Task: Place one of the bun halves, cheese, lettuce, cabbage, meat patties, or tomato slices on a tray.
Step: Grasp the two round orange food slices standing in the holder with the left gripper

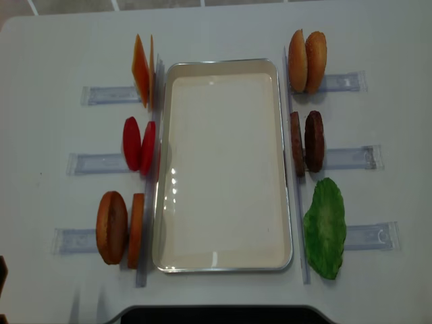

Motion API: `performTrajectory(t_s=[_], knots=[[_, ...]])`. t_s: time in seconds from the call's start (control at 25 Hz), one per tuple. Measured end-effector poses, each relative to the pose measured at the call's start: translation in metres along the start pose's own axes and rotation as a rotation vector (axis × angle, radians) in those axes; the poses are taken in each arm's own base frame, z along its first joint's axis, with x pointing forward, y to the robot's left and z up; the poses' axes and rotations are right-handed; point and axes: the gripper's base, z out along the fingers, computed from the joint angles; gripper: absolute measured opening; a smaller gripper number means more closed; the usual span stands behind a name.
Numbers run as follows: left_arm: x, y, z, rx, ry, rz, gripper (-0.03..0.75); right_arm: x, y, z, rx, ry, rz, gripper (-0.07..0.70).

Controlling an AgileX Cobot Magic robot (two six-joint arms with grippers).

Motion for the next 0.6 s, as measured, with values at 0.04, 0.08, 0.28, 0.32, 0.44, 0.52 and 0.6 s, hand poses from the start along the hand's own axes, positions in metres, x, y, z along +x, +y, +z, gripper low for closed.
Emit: performTrajectory(t_s=[0.04, 0.08, 0.28, 0.32, 0.44, 0.52, 0.6], knots=[[0.0000, 0.0000, 0.0000, 0.000, 0.000, 0.000, 0.389, 0.0000, 0.0000, 0.0000, 0.000, 0.000, 0.000, 0.482], [0.0000, 0.0000, 0.0000, 0.000, 0.000, 0.000, 0.389, 0.0000, 0.0000, 0.0000, 0.000, 0.000, 0.000, 0.482], [0.0000, 0.0000, 0.0000, 0.000, 0.000, 0.000, 0.389, 0.0000, 0.0000, 0.0000, 0.000, 0.000, 0.000, 0.482], [0.0000, 0.0000, 0.0000, 0.000, 0.000, 0.000, 0.389, 0.0000, 0.0000, 0.0000, 0.000, 0.000, 0.000, 0.482], [0.0000, 0.0000, 0.0000, 0.000, 0.000, 0.000, 0.389, 0.0000, 0.0000, 0.0000, 0.000, 0.000, 0.000, 0.482], [0.0000, 0.0000, 0.0000, 0.000, 0.000, 0.000, 0.389, 0.0000, 0.0000, 0.0000, 0.000, 0.000, 0.000, 0.482], [0.0000, 0.0000, 0.0000, 0.000, 0.000, 0.000, 0.389, 0.0000, 0.0000, 0.0000, 0.000, 0.000, 0.000, 0.482]])
